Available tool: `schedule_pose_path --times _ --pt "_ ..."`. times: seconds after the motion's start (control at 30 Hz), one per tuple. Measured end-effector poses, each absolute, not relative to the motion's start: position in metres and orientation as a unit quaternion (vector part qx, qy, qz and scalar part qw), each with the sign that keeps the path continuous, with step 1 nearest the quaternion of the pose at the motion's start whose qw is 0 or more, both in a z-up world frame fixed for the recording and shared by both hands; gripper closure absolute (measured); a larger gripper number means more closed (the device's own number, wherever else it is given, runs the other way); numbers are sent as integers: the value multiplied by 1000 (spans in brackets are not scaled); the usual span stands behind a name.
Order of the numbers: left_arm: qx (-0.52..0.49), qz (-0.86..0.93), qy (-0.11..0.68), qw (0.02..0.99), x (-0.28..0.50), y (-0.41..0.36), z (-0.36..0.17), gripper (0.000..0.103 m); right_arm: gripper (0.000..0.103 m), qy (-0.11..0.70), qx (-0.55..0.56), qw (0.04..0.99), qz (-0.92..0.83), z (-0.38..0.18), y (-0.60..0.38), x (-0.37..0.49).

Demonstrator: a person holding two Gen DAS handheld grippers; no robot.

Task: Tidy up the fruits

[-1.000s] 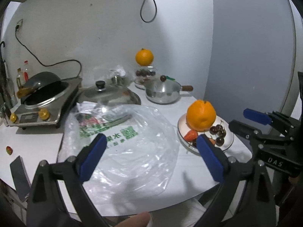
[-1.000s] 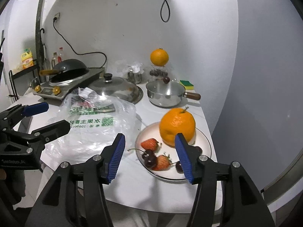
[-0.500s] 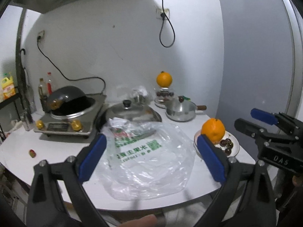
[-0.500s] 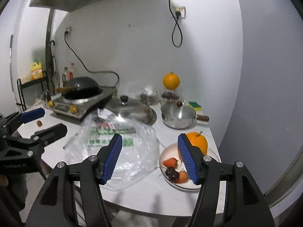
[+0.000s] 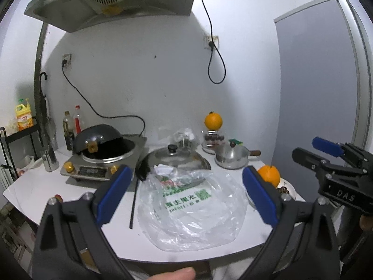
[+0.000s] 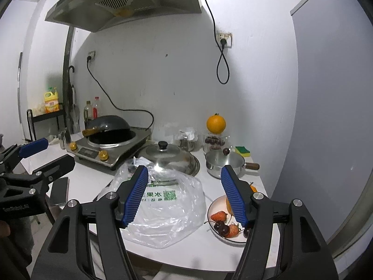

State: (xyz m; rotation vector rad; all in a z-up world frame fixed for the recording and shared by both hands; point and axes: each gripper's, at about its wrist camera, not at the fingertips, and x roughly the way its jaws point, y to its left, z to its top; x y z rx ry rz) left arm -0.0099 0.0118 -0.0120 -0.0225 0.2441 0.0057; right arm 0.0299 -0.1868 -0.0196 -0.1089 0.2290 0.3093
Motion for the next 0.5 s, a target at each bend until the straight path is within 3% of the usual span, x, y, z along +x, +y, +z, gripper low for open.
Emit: schedule_pose_path --times 0.5 --pt "-15 4 119 993 -13 17 -10 6 34 111 -55 980 157 -19 -181 29"
